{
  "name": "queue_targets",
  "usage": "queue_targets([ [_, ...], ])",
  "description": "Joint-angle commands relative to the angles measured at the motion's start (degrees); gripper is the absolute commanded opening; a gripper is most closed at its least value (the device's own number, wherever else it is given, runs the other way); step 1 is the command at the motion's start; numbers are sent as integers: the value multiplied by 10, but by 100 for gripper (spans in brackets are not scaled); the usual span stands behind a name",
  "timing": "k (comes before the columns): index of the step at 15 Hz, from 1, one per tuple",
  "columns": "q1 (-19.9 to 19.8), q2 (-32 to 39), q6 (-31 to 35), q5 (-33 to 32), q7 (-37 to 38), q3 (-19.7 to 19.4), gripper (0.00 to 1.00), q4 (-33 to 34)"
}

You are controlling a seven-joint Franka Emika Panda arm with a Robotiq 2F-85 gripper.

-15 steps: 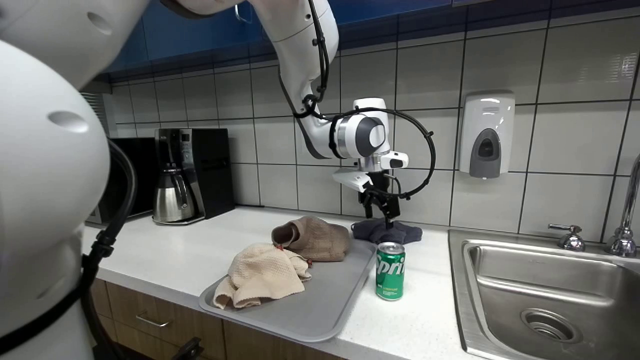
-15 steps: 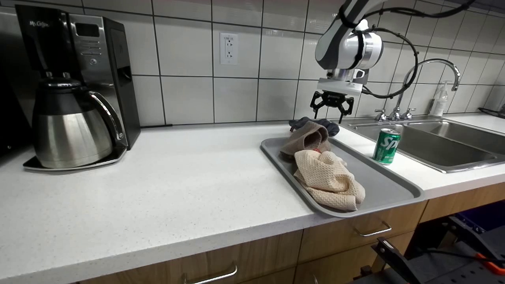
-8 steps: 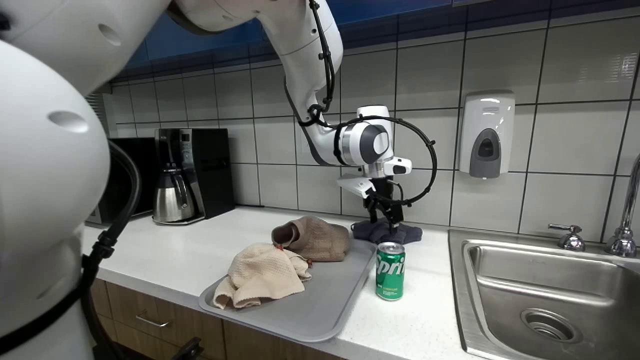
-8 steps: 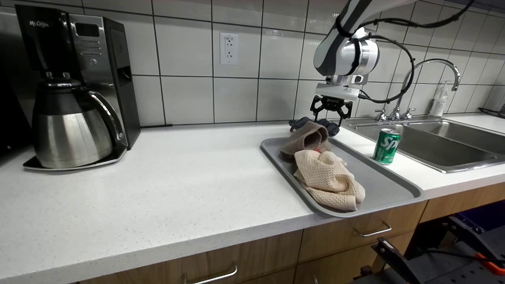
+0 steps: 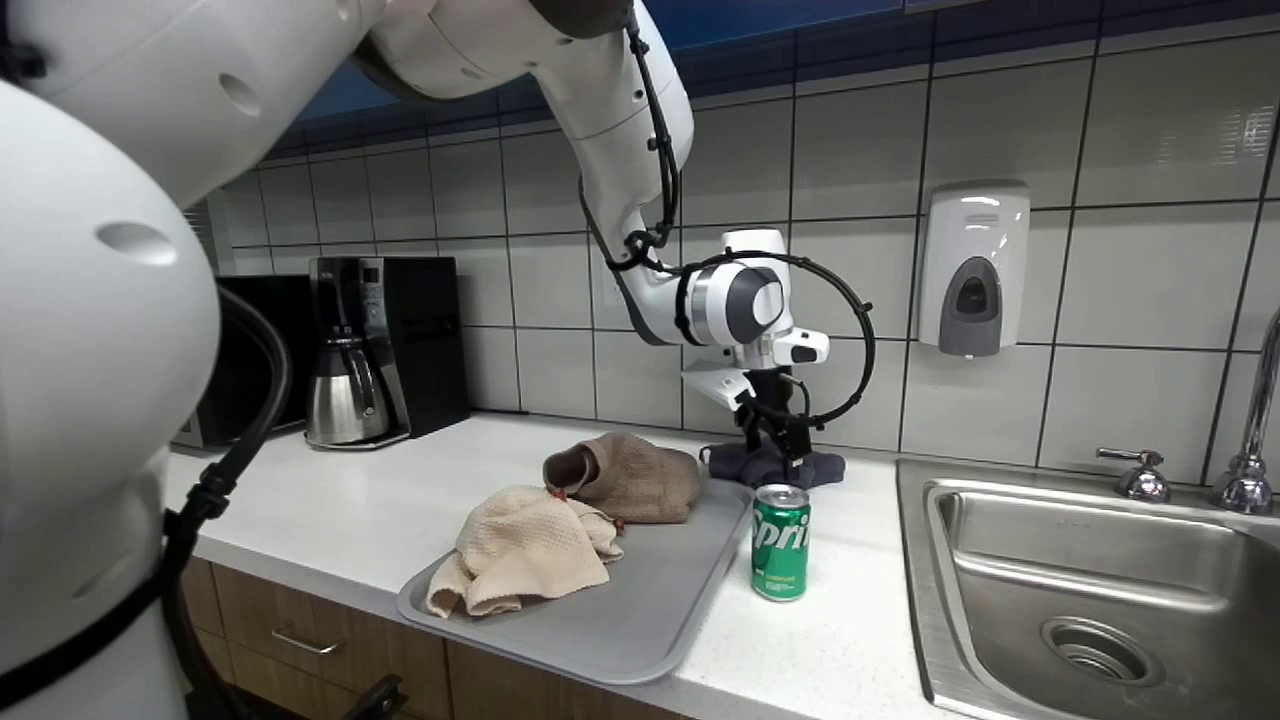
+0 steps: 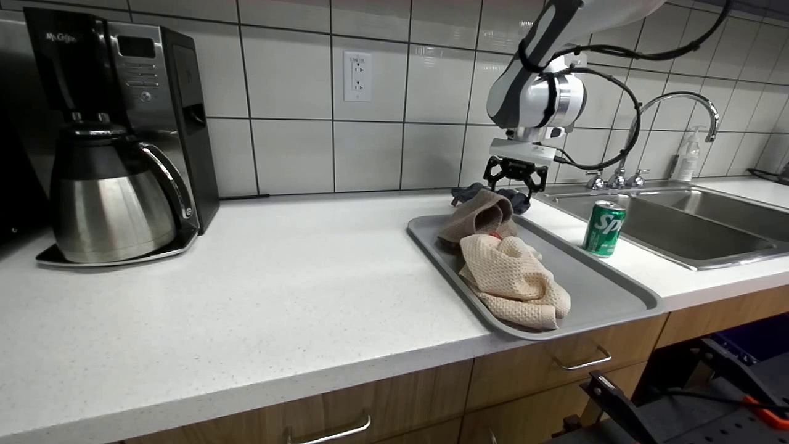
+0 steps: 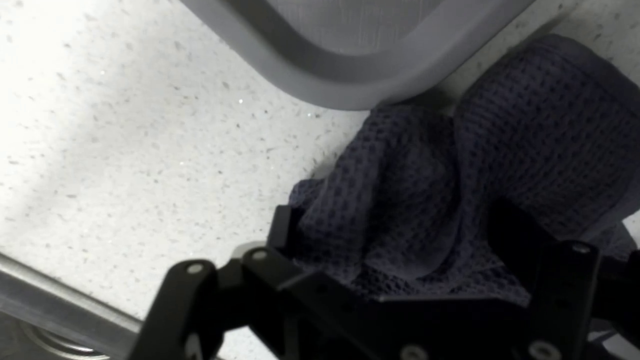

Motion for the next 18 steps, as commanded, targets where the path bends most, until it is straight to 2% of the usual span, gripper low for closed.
queue_targets([
  [1,-1,21,-3,10,7,-3,100,31],
  [6,-1,29,-5,11,3,-2,100,39],
  [7,0,29,-4,10,3,-3,75,39],
  [8,0,29,-3,10,1,-2,74,39],
  [12,0,27,-2,10,0,-2,40,39],
  [17,1,23,1,8,-1,-3,3,36],
  [18,1,21,1,8,-2,-3,1,35],
])
